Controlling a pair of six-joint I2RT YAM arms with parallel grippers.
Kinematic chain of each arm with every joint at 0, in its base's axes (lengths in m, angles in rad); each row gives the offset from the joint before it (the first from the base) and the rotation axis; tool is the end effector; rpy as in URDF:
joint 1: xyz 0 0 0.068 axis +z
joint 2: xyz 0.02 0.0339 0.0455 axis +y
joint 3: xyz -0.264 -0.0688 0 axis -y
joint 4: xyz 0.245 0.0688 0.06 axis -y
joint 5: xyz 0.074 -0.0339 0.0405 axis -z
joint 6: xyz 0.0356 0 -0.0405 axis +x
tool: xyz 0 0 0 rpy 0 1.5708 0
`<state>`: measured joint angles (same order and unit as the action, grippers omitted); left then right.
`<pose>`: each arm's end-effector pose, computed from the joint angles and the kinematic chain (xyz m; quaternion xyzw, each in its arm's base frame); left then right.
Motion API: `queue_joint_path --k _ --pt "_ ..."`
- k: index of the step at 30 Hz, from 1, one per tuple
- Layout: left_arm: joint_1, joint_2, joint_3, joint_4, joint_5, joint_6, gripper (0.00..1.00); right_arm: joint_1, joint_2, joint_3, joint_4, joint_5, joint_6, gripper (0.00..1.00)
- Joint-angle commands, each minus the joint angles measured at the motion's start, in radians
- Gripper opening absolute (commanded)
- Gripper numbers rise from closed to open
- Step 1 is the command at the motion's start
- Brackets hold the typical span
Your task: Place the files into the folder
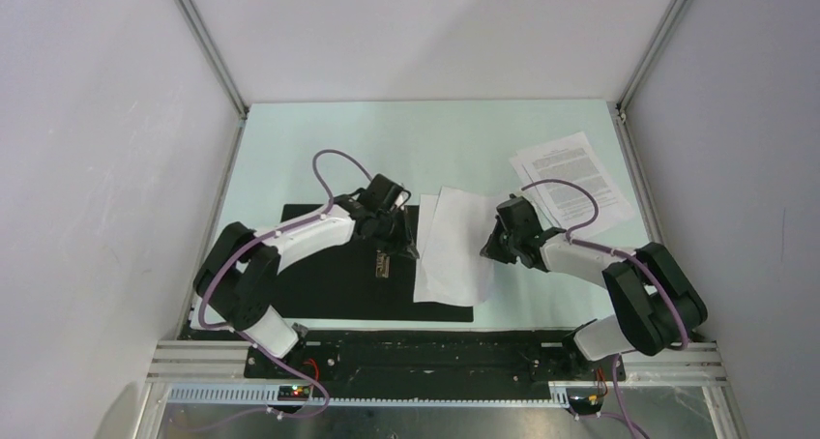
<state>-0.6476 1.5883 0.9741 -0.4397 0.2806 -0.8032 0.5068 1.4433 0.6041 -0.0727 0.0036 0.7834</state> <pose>0.2436 -0.1966 0.1912 -0.0388 0.9572 -0.2691 0.0997 0.2290 0.1270 0.1465 0.1310 0.9371 0.1932 0.2595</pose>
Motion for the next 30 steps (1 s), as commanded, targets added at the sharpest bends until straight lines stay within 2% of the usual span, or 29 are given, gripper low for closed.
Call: queue_joint_path --k 1,9,12,13,15,17,22,26,30 --pt "-0.057 0.030 -0.008 -0.004 -0.038 0.005 0.02 0.033 -0.030 -0.005 -0.020 0.061 -0.007 0.00" --pt "-0.117 0.076 -0.034 -0.003 -0.074 -0.004 0.00 0.044 -0.059 -0.007 -0.006 0.019 -0.003 0.02" --pt "-0.123 0.097 -0.049 -0.004 -0.100 -0.006 0.00 0.021 -0.089 -0.031 0.021 -0.039 -0.005 0.23" --pt "-0.124 0.100 -0.054 -0.004 -0.104 -0.007 0.00 -0.001 -0.097 -0.054 0.048 -0.081 -0.001 0.35" --pt "-0.126 0.110 -0.062 -0.003 -0.119 -0.011 0.00 -0.049 -0.116 -0.096 0.115 -0.160 0.007 0.49" --pt "-0.126 0.119 -0.072 -0.004 -0.130 -0.015 0.00 -0.107 -0.121 -0.137 0.179 -0.254 0.013 0.57" --pt "-0.126 0.132 -0.080 -0.004 -0.131 -0.014 0.00 -0.213 -0.053 -0.210 0.375 -0.472 0.055 0.57" --pt "-0.128 0.125 -0.078 -0.005 -0.136 -0.006 0.00 -0.218 -0.004 -0.221 0.468 -0.531 0.090 0.54" --pt "-0.127 0.119 -0.065 -0.005 -0.135 0.011 0.00 -0.205 0.014 -0.221 0.477 -0.532 0.091 0.40"
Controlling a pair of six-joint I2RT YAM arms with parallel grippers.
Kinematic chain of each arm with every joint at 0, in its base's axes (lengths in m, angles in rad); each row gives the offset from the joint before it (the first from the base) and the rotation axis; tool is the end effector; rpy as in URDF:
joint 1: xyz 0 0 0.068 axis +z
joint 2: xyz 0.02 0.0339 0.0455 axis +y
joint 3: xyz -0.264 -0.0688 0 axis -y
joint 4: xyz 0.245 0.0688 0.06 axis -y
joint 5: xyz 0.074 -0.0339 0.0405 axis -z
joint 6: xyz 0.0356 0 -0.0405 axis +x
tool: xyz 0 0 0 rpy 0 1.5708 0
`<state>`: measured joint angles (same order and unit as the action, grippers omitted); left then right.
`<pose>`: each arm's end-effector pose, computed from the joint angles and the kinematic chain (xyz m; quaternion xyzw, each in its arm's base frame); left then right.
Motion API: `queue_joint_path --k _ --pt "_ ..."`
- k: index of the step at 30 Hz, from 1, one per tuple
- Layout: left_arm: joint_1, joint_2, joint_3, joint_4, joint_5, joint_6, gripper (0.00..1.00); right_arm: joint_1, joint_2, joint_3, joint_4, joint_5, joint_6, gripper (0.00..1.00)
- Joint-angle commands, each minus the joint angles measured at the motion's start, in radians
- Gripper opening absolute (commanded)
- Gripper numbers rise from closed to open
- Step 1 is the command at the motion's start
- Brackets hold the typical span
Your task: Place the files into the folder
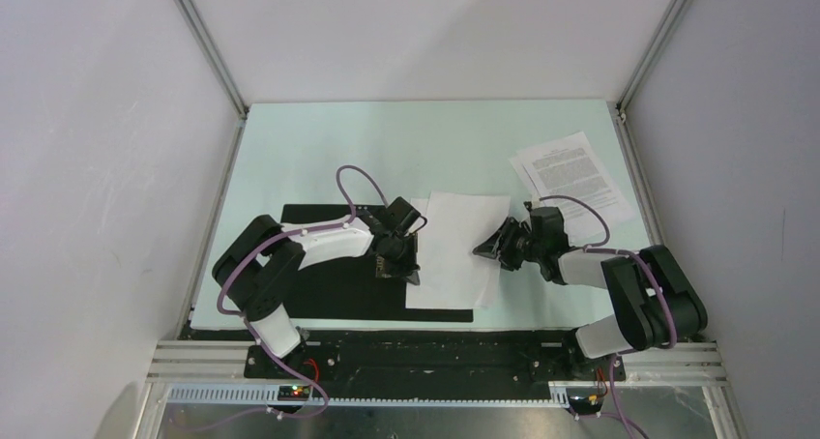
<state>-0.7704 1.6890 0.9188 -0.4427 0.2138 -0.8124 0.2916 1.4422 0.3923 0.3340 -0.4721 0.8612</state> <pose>0.2150 -0.2191 0.1462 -0.0016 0.9786 -0.1997 0.0497 0.2251 0.0845 0.1233 0.1556 0.8764 0.3981 0.2219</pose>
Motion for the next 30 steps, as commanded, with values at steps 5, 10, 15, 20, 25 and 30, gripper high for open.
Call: queue_joint_path --k 5,10,15,20,25,30 --pt "-0.003 -0.035 0.029 -0.031 -0.082 0.052 0.04 0.019 -0.015 -0.009 -0.010 0.007 -0.046 0.04" --pt "0.008 -0.179 0.034 -0.110 -0.143 0.068 0.20 0.052 -0.056 -0.001 -0.087 0.068 -0.094 0.00" --pt "0.088 -0.326 -0.005 -0.177 -0.175 0.095 0.28 0.063 -0.034 0.003 -0.076 0.036 -0.071 0.00" --pt "0.210 -0.413 -0.102 -0.196 -0.188 0.094 0.18 0.052 0.027 0.005 0.001 -0.064 0.040 0.00" --pt "0.280 -0.412 -0.181 -0.194 -0.190 0.064 0.05 0.059 0.084 0.031 0.032 -0.123 0.123 0.00" --pt "0.296 -0.401 -0.221 -0.191 -0.238 0.026 0.01 0.108 0.057 0.056 -0.037 -0.067 0.142 0.00"
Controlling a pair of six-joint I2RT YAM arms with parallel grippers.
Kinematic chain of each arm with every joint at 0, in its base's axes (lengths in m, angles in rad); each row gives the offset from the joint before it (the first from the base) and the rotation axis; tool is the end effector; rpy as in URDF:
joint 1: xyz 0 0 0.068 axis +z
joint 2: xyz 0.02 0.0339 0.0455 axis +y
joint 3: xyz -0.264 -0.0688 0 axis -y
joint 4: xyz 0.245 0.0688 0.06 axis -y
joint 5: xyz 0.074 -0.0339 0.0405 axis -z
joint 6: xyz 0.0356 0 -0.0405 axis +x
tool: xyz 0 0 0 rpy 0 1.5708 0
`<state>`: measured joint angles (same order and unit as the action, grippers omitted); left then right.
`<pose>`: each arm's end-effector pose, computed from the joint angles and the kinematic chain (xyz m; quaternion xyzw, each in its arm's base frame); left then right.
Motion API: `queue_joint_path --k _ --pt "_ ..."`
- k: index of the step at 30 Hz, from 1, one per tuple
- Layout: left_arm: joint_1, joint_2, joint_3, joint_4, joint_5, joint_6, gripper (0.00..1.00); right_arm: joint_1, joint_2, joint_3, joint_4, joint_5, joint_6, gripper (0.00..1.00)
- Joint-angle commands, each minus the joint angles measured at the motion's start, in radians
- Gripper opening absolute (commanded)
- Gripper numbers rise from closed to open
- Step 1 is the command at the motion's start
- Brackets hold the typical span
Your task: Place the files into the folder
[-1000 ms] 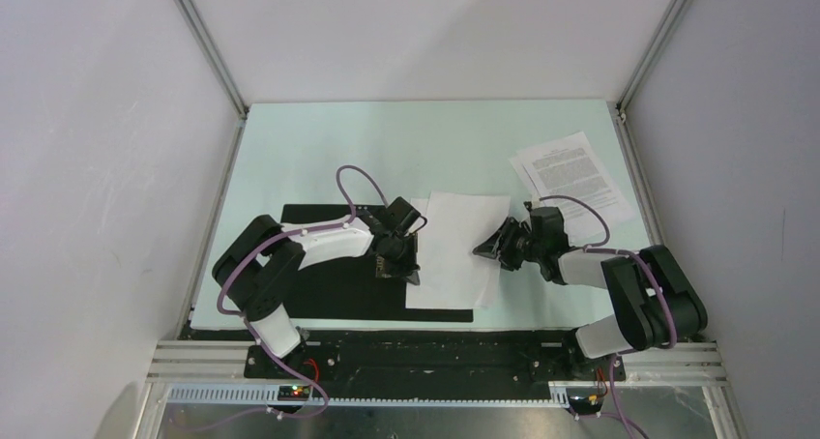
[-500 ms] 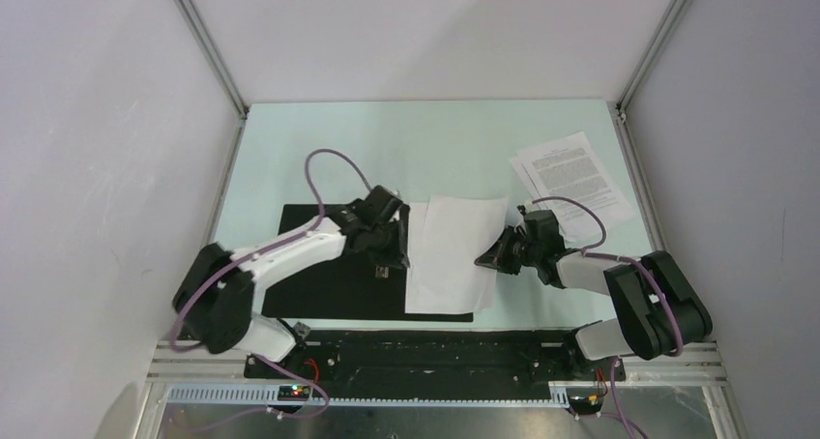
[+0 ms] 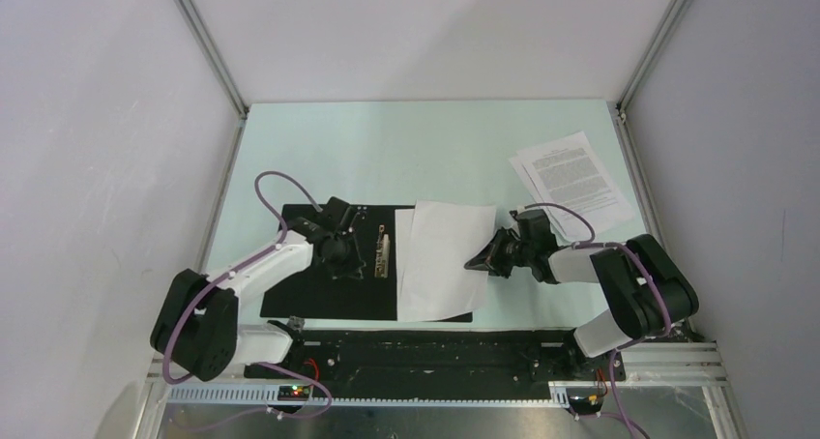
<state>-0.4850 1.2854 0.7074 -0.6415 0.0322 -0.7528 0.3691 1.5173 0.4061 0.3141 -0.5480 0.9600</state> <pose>0.1953 -0.1042 0.1803 -0.1286 0.9760 -0.1143 0.1331 0.2183 0.1043 0.1095 0.1619 0.8826 0.4212 0.1314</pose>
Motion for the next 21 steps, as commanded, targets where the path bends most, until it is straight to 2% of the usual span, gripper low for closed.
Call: queue_joint_path --k 1,11,21 --pt "0.012 0.010 -0.021 0.018 -0.068 -0.043 0.01 0.033 -0.022 0.043 -0.020 0.012 0.049 0.00" --pt "0.010 0.088 -0.071 0.102 -0.045 -0.077 0.00 0.091 -0.018 0.045 -0.013 0.054 0.132 0.00" --pt "0.004 0.121 -0.088 0.137 -0.040 -0.083 0.00 0.178 -0.030 0.039 0.002 0.172 0.215 0.00"
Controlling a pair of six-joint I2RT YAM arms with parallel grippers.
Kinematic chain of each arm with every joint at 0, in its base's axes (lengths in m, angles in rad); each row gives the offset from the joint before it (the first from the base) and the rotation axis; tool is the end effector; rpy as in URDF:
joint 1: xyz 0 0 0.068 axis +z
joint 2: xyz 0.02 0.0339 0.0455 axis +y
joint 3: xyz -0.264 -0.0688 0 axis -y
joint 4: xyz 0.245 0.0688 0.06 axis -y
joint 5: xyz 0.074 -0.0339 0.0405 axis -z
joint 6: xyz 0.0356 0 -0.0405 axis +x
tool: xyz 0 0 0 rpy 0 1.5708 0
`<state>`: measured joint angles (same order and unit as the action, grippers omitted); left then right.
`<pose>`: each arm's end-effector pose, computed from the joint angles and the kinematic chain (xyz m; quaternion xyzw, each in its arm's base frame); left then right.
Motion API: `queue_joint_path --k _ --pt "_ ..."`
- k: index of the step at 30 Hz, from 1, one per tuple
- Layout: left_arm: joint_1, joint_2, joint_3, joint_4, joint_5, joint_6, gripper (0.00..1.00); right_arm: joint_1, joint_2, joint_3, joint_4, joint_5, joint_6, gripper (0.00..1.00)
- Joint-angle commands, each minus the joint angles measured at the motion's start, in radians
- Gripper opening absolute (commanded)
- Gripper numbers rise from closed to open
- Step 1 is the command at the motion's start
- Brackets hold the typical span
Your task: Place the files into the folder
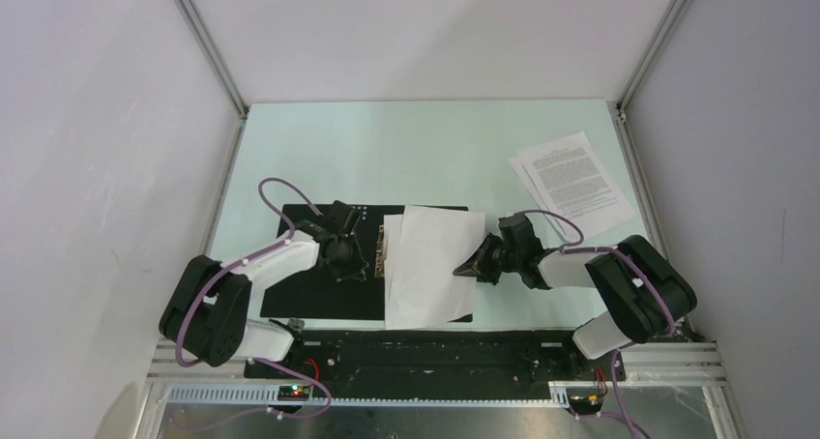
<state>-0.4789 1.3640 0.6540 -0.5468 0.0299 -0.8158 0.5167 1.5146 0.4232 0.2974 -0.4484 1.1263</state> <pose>0.1988 -0.1044 0.1535 -0.1633 0.9740 -0.1061 0.1158 0.2061 0.1348 0.1117 0.1905 0.8860 0.4105 0.1008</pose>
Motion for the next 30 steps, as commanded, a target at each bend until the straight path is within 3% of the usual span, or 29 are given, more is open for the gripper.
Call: queue_joint_path --k 1,10,21,23,26,30 --pt "-0.002 0.043 -0.034 0.044 -0.038 -0.019 0.00 0.034 -0.033 0.019 0.024 0.079 0.054 0.00" --pt "-0.008 0.046 -0.040 0.053 -0.003 -0.018 0.00 0.100 -0.106 -0.026 0.037 0.253 0.101 0.00" --pt "-0.009 0.052 -0.041 0.056 0.001 -0.006 0.00 0.130 -0.032 -0.004 0.081 0.246 0.035 0.00" --pt "-0.009 0.051 -0.041 0.058 0.001 -0.006 0.00 0.131 -0.037 0.004 0.054 0.250 0.011 0.06" --pt "-0.009 0.050 -0.040 0.057 0.000 -0.004 0.00 0.134 -0.071 0.005 0.010 0.268 -0.026 0.29" --pt "-0.009 0.052 -0.037 0.056 -0.002 -0.001 0.00 0.135 -0.126 0.011 -0.063 0.307 -0.062 0.52"
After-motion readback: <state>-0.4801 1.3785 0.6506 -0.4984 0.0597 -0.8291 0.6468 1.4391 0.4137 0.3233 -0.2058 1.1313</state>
